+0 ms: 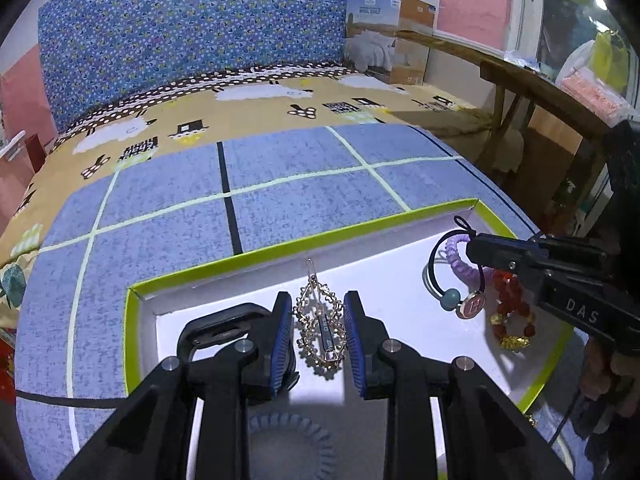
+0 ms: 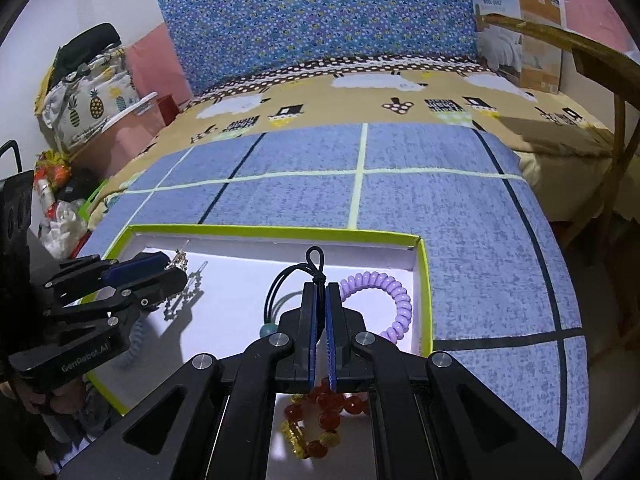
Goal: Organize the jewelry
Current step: 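Lower both held items into the green box and open both grippers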
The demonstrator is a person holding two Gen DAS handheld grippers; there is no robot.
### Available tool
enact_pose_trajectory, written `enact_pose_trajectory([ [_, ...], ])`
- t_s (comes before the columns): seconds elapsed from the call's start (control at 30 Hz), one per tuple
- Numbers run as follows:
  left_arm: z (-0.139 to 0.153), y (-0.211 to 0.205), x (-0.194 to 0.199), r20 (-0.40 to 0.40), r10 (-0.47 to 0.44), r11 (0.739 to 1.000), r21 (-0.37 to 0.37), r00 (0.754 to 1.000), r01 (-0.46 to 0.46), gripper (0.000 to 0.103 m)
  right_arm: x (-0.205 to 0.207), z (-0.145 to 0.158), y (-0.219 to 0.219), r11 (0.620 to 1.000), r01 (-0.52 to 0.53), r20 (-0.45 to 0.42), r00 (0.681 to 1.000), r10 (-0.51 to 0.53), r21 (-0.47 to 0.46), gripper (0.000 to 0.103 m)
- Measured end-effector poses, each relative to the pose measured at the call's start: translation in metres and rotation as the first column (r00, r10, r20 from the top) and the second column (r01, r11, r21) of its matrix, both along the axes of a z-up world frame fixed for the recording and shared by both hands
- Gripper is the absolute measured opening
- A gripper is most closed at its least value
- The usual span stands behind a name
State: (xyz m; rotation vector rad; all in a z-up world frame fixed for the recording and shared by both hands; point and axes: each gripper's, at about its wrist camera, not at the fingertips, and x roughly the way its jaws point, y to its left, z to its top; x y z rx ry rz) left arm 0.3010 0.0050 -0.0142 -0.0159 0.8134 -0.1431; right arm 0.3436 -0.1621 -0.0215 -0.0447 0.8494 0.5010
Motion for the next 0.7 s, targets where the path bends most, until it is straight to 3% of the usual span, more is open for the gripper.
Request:
enact_pose_trajectory([
  [0.17,-0.002,-0.001,0.002,-0.015,-0.005,1.000,0.001,1.000,0.005,0.028,0.001,-0.003,0.000,1.000,0.009,-0.010,1.000,-0.009,-0.025,0.004],
  [0.23,-0.002,-0.002,0.002,-0.014,-0.007,1.000,0.003,1.000,0.007,0.028,-0.001,-0.002,0.000,1.000,0.006,-0.002,1.000,-0.006,-0.030,0.013],
  [0.53,-0.002,-0.002,-0.003,-0.011,-0.008,1.000,-0.015,1.000,0.008,0.029,-0.014,0.006,-0.003,0.999,0.010,0.035,0.999,-0.009,-0.038,0.024],
  [0.7,0.003,0.000,-0.011,0.010,-0.003,1.000,-0.019,1.000,0.003,0.031,-0.027,0.013,-0.006,0.999,0.014,0.065,0.998,-0.012,-0.041,0.025],
])
